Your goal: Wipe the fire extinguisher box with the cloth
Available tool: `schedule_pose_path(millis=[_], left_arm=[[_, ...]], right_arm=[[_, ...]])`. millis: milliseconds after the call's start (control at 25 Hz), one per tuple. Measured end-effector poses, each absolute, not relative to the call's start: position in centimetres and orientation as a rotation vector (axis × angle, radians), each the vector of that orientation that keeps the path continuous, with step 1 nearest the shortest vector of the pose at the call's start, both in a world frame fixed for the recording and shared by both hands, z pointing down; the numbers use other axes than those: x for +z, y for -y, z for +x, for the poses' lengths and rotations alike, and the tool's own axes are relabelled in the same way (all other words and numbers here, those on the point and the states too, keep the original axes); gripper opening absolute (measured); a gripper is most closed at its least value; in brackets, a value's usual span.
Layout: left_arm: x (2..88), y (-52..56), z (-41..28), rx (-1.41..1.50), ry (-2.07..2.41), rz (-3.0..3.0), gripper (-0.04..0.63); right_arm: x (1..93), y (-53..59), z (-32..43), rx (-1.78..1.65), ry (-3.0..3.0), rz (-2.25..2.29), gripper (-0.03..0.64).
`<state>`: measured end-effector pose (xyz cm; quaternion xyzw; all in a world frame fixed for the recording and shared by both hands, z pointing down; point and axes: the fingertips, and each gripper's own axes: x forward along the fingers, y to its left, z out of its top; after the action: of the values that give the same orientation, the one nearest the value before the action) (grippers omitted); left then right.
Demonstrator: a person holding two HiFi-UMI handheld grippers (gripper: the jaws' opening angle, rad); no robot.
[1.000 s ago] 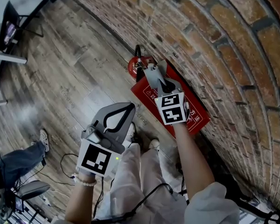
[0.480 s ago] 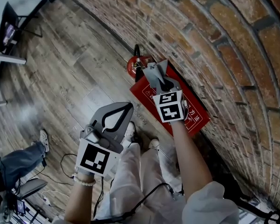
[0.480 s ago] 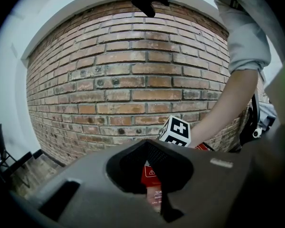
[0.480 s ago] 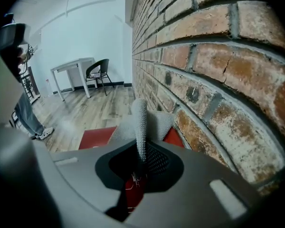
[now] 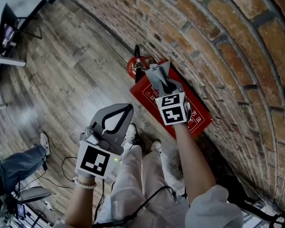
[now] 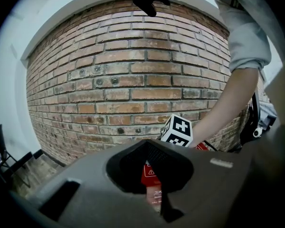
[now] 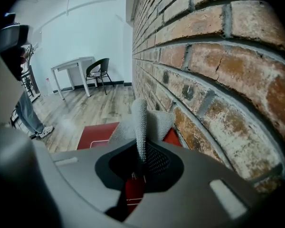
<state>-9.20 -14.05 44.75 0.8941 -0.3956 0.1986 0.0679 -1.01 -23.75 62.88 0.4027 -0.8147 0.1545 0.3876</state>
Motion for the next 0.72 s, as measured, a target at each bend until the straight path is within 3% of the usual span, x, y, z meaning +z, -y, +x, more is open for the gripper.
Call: schedule_pose_path(millis=[720], left_arm=[[45.1,13.3,-6.5,0.601,1.148,2.711,-0.002]], right_arm=[[62.8,21.9,3.0,0.405,2.055,1.060,0.018]])
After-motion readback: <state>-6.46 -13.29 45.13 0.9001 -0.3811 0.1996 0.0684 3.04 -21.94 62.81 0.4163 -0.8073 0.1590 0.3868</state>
